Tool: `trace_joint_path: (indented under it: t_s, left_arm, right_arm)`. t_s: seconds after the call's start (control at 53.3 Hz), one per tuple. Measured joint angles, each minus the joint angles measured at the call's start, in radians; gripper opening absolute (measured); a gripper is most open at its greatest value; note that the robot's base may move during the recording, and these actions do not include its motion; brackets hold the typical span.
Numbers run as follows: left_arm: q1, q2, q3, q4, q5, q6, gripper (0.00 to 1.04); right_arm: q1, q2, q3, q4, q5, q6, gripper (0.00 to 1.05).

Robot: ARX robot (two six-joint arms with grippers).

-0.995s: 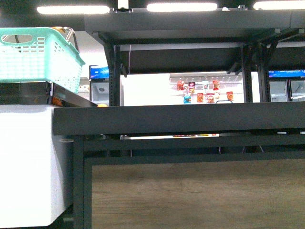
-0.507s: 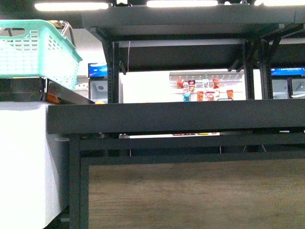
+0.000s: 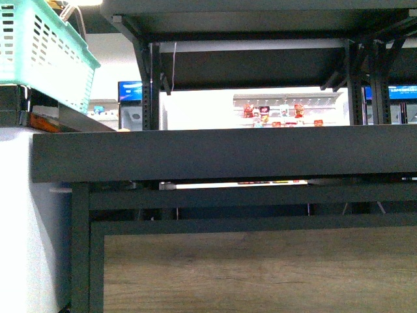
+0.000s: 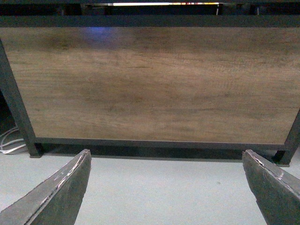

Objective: Pick lemon from shelf

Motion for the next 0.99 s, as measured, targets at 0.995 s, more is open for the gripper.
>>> trace_joint_path:
  t_s: [0.995]
  left_arm:
    - [0.000, -0.001, 0.000, 0.000, 0.000, 0.000, 0.97]
  right_arm:
    - [0.000, 0.000, 0.000, 0.000, -0.003, 0.000, 0.97]
